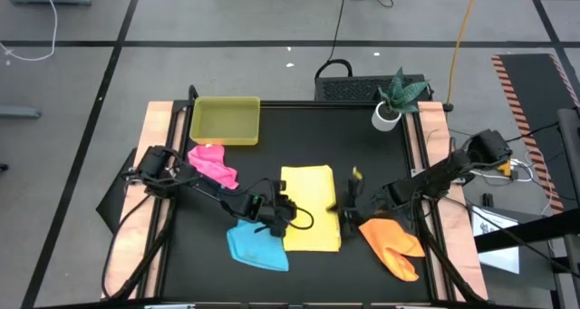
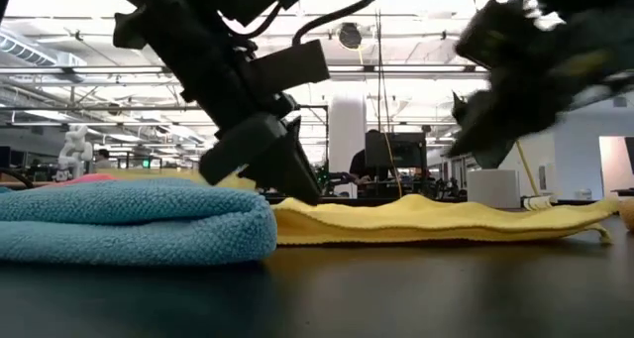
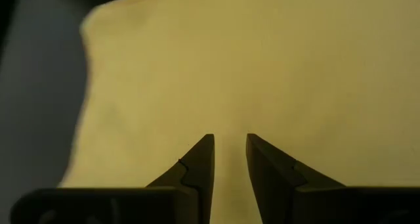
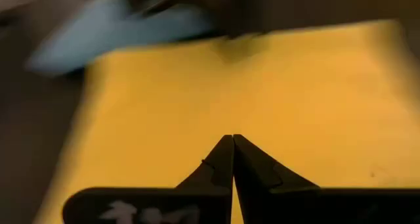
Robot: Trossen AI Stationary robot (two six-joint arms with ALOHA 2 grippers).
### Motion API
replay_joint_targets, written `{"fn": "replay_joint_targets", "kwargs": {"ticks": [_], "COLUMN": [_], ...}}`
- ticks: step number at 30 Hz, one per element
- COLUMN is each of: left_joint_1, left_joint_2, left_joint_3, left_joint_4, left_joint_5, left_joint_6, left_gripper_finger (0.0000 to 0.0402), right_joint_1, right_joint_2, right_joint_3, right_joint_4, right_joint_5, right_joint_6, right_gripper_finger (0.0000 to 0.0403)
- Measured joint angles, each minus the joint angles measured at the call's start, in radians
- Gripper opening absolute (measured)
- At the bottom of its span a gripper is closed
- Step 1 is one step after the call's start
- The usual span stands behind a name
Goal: Fold microfiber towels
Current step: Fold the yellow microfiber cloth
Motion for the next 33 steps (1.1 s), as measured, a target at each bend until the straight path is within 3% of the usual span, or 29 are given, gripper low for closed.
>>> {"fn": "replay_joint_targets", "kwargs": {"ticks": [3,6,15,18,24,33], "left_joint_1": [0.012,0.015,0.013,0.011,0.007,0.007], "left_joint_2": [-0.004,-0.022,-0.083,-0.082,-0.080,-0.080], "left_joint_3": [0.001,-0.001,0.001,0.000,0.000,0.001], "left_joint_4": [-0.022,-0.077,-0.185,-0.190,-0.173,-0.158], "left_joint_5": [-0.048,-0.104,-0.192,-0.192,-0.183,-0.176], "left_joint_6": [-0.036,-0.075,-0.181,-0.184,-0.180,-0.176], "left_gripper_finger": [0.0092,0.0092,0.0092,0.0092,0.0092,0.0092], "right_joint_1": [-0.079,-0.196,-0.485,-0.514,-0.517,-0.517], "right_joint_2": [-0.024,-0.025,-0.016,-0.006,0.056,0.123], "right_joint_3": [0.000,0.000,0.000,0.000,-0.001,0.000], "right_joint_4": [-0.052,-0.074,-0.124,-0.124,-0.115,0.048], "right_joint_5": [0.141,0.147,-0.135,-0.223,-0.242,-0.291], "right_joint_6": [-0.009,0.003,0.118,0.149,0.184,0.146], "right_gripper_finger": [0.0002,0.0016,0.0116,0.0140,0.0152,0.0114]}}
